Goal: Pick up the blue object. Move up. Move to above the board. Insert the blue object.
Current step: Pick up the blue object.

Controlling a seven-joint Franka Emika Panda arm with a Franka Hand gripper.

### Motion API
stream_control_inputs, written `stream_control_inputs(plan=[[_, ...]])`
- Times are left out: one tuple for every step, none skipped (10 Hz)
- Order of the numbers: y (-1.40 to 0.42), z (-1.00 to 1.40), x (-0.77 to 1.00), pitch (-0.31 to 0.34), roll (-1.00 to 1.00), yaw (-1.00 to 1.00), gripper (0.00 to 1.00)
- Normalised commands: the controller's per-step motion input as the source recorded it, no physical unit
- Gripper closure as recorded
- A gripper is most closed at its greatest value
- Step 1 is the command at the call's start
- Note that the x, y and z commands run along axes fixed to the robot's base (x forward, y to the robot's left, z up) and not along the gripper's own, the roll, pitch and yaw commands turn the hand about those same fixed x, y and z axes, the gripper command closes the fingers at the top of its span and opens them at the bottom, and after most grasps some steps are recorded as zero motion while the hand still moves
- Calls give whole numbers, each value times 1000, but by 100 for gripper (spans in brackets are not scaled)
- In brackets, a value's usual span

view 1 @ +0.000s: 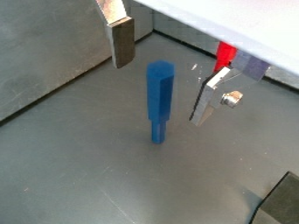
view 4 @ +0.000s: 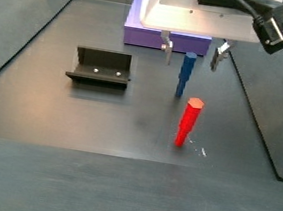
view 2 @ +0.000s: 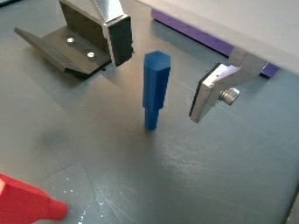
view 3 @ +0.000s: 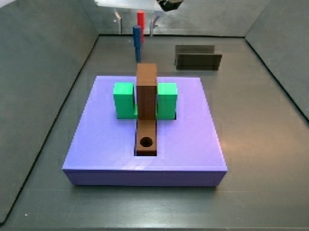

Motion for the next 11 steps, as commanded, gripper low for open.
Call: stream_control_inputs(plan=[[-57, -54, 43, 0, 0, -17, 0], [-66, -40, 14, 0, 0, -29, 0], [-49, -60, 17, 0, 0, -40, 0], [0, -43, 0, 0, 17, -11, 0], [0, 0, 0, 0, 0, 0, 0], [0, 0, 0, 0, 0, 0, 100], [0, 0, 0, 0, 0, 0, 100], [0, 0, 0, 0, 0, 0, 100], [0, 0, 0, 0, 0, 0, 100], [0, 0, 0, 0, 0, 0, 100], [0, 0, 0, 0, 0, 0, 100]])
